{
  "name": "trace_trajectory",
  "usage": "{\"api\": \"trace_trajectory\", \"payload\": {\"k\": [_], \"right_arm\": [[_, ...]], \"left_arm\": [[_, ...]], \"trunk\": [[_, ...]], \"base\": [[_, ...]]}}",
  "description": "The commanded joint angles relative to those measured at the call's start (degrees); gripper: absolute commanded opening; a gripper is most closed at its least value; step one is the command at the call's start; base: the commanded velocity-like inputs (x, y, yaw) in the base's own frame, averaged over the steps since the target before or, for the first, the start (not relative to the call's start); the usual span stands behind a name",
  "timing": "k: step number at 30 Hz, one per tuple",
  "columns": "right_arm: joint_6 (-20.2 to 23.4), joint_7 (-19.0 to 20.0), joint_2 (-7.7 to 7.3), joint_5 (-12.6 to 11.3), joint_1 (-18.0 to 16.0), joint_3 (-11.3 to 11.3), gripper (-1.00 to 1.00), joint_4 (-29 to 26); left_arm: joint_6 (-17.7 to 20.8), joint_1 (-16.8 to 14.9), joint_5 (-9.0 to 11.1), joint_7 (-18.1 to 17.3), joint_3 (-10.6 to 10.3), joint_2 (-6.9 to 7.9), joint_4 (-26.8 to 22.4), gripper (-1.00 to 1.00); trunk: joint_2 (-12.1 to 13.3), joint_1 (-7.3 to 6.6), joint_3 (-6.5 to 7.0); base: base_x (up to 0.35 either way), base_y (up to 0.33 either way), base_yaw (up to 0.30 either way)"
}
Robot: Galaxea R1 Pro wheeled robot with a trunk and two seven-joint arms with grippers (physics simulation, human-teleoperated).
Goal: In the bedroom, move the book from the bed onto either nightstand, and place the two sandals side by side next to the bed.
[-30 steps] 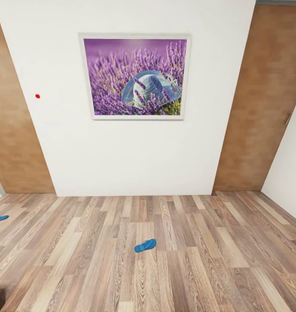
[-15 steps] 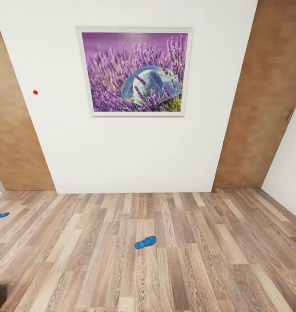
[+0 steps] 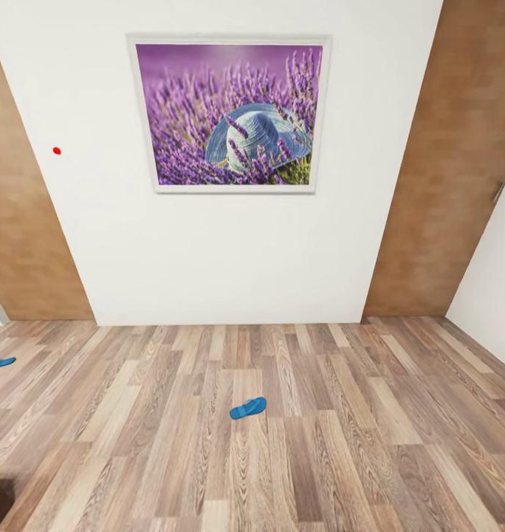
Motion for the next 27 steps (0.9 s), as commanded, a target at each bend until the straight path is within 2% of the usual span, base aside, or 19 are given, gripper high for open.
{"api": "trace_trajectory", "payload": {"k": [1,8,21,27], "right_arm": [[-0.19,0.13,0.02,-0.02,-0.03,-0.2,1.0,0.05],[-0.19,0.13,0.01,-0.02,-0.03,-0.2,1.0,0.02],[-0.19,0.13,0.05,0.07,-0.03,-0.2,1.0,0.0],[-0.19,0.13,0.03,0.07,-0.03,-0.2,1.0,0.0]], "left_arm": [[-0.16,-0.03,0.55,0.02,-0.11,0.02,0.03,1.0],[-0.16,-0.02,0.55,0.02,-0.11,0.02,0.03,1.0],[-0.14,-0.02,0.55,0.02,-0.11,0.02,0.03,1.0],[-0.14,-0.03,0.55,0.02,-0.11,0.02,0.03,1.0]], "trunk": [[-0.03,0.0,-0.08],[-0.03,0.0,-0.15],[-0.03,0.0,-0.16],[-0.03,0.0,-0.16]], "base": [[0.0,0.0,0.0],[0.096,0.0,0.0],[0.313,0.0,-0.003],[0.325,0.0,-0.193]]}}
